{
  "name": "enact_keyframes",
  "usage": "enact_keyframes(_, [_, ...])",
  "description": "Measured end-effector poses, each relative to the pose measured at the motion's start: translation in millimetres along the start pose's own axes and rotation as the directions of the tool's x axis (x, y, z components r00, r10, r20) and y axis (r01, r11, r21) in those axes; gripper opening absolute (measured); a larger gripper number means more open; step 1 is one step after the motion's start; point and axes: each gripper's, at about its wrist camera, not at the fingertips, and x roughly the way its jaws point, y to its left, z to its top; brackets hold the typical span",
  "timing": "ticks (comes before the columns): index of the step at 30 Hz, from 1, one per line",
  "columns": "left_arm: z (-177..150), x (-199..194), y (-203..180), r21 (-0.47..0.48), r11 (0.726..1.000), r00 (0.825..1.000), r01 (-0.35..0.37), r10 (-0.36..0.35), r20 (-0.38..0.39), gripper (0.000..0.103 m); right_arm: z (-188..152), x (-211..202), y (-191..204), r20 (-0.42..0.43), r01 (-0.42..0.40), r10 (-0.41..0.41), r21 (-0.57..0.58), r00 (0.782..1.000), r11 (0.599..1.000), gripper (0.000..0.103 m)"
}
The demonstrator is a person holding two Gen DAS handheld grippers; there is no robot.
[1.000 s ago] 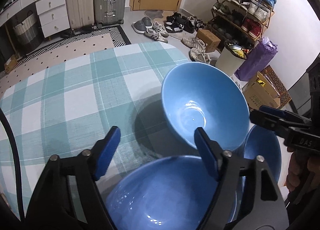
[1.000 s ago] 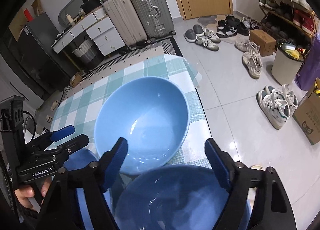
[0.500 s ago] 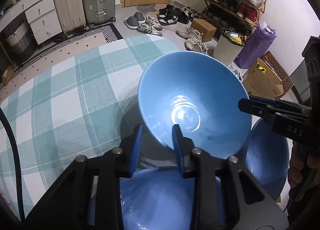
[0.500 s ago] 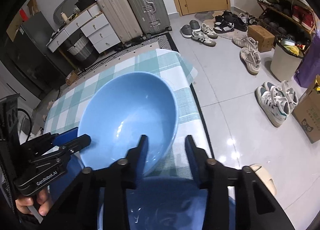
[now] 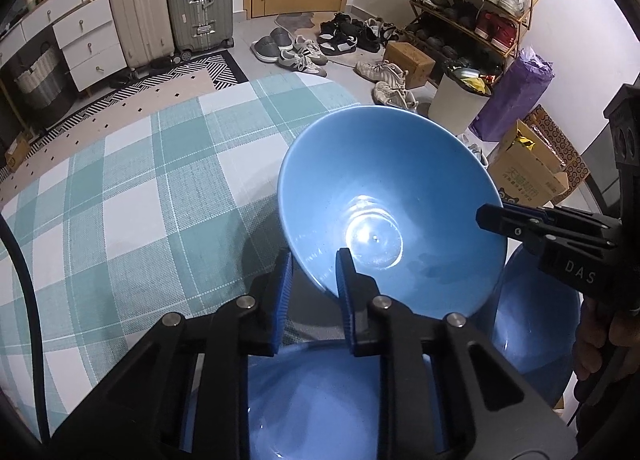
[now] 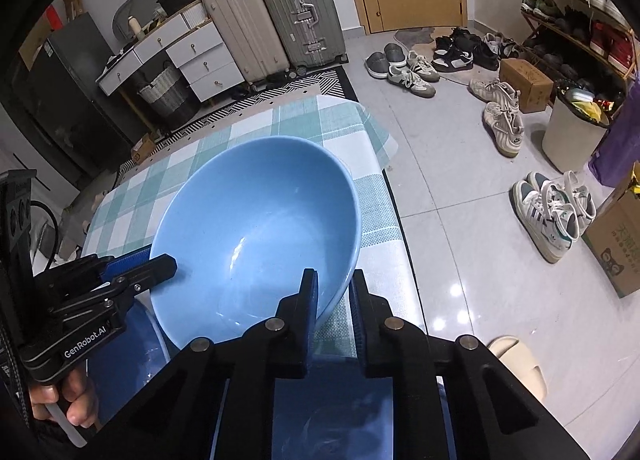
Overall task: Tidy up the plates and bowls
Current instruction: 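Lift the blue bowl with the left tool and carry it over another blue bowl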
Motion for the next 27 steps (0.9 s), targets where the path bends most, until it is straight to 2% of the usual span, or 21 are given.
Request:
enact_keyframes(6, [0,-2,0,0.005,1.000,1.000,-0.010,0.010,0.005,0.019,1,-3,1,0.007,0.005,-0.005,-0.007,1.000,1.000,0.016])
enact_keyframes(11, [5,-12,3,0.008,1.000,0.999,-0.012,0.012,0.030,0.019,2,-12,3,0.044,0.002,-0.002,-0.003,0.999,1.000,0.016])
enact_keyframes(27, [0,-75,1,-0.002,1.000,0.992,-0.023,0.023,0.121,0.019,2,-59,23,0.129,-0.008,0.013,-0.041,0.992,0.999,0.016])
